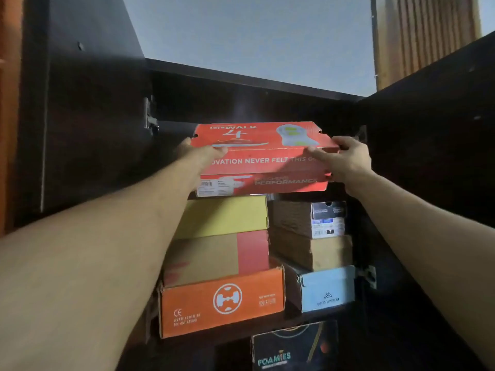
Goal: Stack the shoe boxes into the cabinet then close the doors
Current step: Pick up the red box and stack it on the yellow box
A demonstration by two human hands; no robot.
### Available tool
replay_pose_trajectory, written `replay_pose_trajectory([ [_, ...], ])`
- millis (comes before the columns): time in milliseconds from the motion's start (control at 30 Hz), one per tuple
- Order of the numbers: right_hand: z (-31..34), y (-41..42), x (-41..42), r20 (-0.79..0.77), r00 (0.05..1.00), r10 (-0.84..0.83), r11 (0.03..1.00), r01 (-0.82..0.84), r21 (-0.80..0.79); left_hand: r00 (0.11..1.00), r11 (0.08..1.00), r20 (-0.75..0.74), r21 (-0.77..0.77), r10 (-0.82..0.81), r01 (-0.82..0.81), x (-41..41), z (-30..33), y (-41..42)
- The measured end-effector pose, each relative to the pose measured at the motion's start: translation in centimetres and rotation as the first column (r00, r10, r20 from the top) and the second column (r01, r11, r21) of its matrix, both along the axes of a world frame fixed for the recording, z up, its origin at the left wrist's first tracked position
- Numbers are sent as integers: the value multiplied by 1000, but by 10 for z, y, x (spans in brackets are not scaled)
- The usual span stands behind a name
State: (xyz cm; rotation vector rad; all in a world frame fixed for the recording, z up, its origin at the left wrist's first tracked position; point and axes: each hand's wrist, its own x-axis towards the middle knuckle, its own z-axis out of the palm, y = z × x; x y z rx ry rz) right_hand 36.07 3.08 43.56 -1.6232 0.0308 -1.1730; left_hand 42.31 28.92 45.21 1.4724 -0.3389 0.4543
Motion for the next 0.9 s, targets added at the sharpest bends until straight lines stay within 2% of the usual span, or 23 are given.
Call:
replay_pose_trajectory([
  [100, -2, 3, 47, 29, 999, 38, 999, -39, 23, 995, 994, -2, -43, 104, -104, 26, -1, 6],
  [233, 0, 11, 98, 35, 997, 64, 998, -64, 24, 985, 986, 35, -7, 166, -166, 56, -4, 24],
  [433, 7, 28, 146, 19, 1000, 14, 1000, -14, -11, 994, 985, 8, 129, 111, -111, 92, -11, 49],
  [600, -1, 34, 166, -51, 998, -39, 999, 39, -13, 997, 987, -13, 141, 79, -76, 107, -12, 50],
  [733, 4, 39, 174, -111, 991, -79, 993, 68, -99, 975, 956, 54, 189, 217, -224, 110, -14, 53],
  [900, -2, 48, 183, -197, 968, -156, 961, 103, -255, 977, 962, 39, 172, 210, -214, 105, -19, 50],
])
